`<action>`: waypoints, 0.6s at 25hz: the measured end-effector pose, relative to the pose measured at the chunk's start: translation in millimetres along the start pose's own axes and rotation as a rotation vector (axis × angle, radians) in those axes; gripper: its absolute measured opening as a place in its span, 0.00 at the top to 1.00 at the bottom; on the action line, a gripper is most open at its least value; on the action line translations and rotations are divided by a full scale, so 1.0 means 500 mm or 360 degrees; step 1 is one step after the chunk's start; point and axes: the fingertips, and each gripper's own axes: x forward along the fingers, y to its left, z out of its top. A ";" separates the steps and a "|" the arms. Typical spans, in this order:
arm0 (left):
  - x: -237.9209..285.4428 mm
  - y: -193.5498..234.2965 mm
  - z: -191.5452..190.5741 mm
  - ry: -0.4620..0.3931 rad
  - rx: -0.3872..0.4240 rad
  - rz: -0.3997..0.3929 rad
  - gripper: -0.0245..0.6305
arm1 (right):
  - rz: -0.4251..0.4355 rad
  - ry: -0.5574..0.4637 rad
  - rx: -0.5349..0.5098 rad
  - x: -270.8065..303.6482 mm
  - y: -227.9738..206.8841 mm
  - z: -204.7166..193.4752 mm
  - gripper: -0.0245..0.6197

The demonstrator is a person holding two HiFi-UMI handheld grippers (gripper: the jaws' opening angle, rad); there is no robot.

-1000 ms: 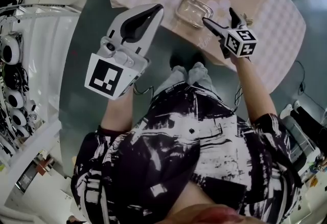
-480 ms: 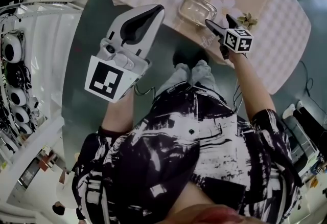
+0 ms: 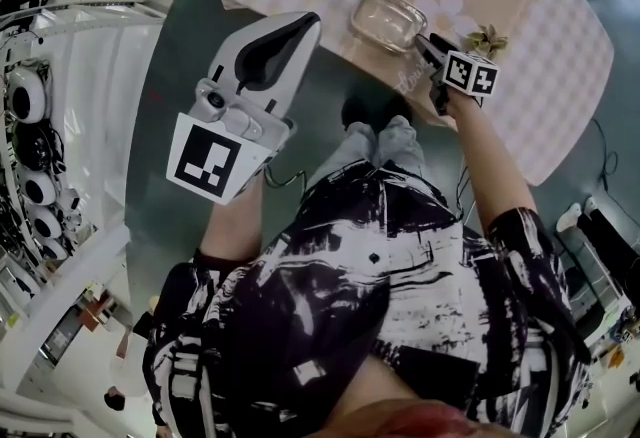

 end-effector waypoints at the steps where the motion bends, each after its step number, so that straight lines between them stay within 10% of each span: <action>1: 0.000 0.000 -0.002 0.0003 0.0000 0.0001 0.96 | 0.0010 0.0009 0.0029 0.002 -0.002 -0.004 0.72; 15: 0.003 0.000 -0.001 0.0010 -0.0001 0.0006 0.96 | 0.0107 0.0005 0.0215 0.006 0.002 -0.007 0.91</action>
